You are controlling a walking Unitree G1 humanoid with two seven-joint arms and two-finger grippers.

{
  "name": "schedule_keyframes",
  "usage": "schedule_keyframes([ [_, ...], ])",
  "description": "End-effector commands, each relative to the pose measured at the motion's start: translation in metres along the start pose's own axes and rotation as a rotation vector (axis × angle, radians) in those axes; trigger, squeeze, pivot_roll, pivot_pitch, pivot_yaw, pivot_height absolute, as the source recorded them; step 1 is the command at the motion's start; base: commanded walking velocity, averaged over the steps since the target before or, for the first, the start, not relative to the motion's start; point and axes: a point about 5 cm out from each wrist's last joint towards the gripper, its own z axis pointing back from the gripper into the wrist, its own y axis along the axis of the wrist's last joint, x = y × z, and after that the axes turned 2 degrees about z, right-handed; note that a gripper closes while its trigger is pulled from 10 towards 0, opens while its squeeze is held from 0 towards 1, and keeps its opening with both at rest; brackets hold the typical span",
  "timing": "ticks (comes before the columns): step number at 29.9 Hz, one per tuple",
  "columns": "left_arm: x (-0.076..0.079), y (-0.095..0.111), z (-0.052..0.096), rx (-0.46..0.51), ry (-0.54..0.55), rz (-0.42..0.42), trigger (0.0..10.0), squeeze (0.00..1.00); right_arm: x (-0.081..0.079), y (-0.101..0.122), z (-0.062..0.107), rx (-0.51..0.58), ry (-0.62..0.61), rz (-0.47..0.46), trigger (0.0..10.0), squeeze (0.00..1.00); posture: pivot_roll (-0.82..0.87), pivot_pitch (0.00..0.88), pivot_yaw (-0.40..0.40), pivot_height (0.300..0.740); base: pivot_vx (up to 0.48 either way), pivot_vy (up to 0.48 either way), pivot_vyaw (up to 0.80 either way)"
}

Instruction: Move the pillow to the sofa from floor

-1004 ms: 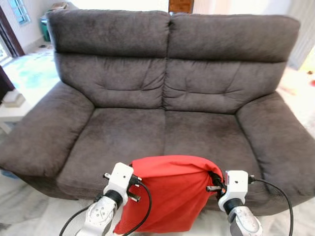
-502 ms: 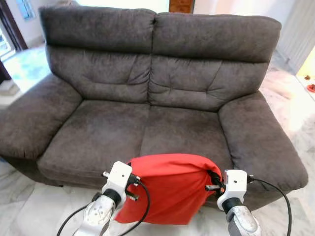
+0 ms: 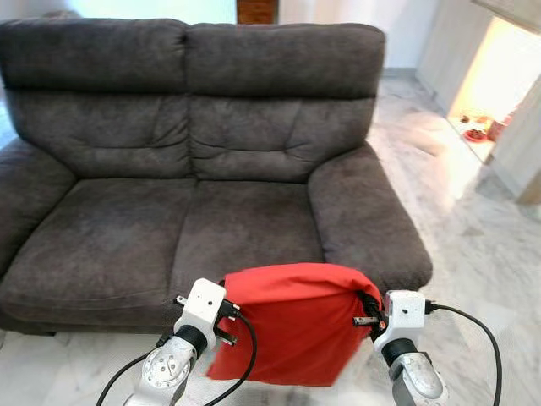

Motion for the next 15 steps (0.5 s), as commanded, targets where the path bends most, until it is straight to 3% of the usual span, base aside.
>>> schedule_keyframes([
  [1, -0.031, 0.016, 0.006, 0.089, 0.130, -0.006, 10.0, 0.00, 0.015, 0.011, 0.000, 0.056, -0.077, -0.020, 10.0, 0.00, 0.00, 0.080, 0.024, 0.740, 0.000, 0.000, 0.00],
  [15, -0.043, 0.022, 0.010, 0.096, 0.213, -0.091, 10.0, 0.00, 0.011, 0.013, 0.001, 0.065, -0.012, 0.038, 10.0, 0.00, 0.00, 0.100, 0.027, 0.740, 0.000, 0.000, 0.00],
])
